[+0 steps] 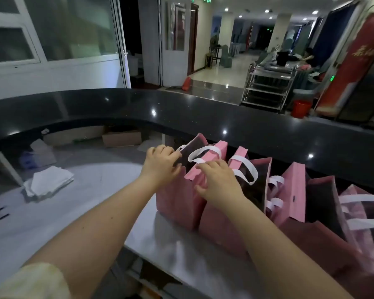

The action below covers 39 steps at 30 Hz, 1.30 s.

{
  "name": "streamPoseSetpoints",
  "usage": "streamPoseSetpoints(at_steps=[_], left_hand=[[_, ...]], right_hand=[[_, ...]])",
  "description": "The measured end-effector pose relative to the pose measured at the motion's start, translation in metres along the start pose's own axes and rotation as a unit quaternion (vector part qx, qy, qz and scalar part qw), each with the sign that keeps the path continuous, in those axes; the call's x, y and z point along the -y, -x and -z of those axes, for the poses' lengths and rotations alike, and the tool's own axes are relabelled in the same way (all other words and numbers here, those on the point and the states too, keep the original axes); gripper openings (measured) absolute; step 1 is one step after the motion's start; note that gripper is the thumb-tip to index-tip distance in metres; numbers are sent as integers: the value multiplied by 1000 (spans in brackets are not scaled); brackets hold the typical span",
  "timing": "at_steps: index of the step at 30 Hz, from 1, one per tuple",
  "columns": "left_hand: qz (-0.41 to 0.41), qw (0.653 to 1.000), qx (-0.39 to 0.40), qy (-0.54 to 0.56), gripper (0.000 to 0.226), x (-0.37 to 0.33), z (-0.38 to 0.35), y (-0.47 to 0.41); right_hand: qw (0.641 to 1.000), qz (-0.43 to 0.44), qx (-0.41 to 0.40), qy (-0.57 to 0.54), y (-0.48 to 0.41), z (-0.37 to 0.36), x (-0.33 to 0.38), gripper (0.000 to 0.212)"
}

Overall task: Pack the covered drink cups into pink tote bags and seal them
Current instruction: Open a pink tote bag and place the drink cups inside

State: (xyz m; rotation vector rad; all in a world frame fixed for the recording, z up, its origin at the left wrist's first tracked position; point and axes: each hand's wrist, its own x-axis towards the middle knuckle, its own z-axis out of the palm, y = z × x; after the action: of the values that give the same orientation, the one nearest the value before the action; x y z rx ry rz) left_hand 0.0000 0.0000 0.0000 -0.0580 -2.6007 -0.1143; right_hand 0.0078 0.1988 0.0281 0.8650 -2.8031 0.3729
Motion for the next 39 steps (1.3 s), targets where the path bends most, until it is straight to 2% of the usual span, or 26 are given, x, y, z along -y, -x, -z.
streamPoseSetpoints(at_steps=[3,11,13,19,25,28,31,33,35,36,39], left_hand=[[-20,1000,-22,-7,19,1,-6,3],[-15,1000,-21,-10,26,17,-14,10],[-31,999,-44,1,26,20,-14,11],[-41,991,-119,38,13,22,-15,19],[-30,977,-208,45,15,34,-10,39],[-27,967,-255,0,17,48,-3,58],[-19,955,-287,-67,13,68,10,81],[-2,949,-298,-104,13,82,22,96],[22,943,-303,-134,18,94,35,113],[34,941,-303,-146,21,99,42,122],[60,938,-295,-175,23,113,59,155]], right_hand=[[1000,13,-23,15,-4,-12,2,52],[996,-67,-43,-35,-7,-41,21,38],[995,-69,-50,-55,-7,-44,24,36],[994,-37,-79,-67,-6,-45,26,26],[979,16,-150,-135,-9,-44,39,26],[965,47,-182,-182,-10,-50,51,16],[942,48,-208,-258,-17,-59,64,17],[916,-1,-188,-353,-26,-64,78,25],[889,-78,-125,-434,-33,-70,92,25],[884,-97,-98,-448,-36,-75,99,23],[898,-93,-35,-429,-40,-93,123,19]])
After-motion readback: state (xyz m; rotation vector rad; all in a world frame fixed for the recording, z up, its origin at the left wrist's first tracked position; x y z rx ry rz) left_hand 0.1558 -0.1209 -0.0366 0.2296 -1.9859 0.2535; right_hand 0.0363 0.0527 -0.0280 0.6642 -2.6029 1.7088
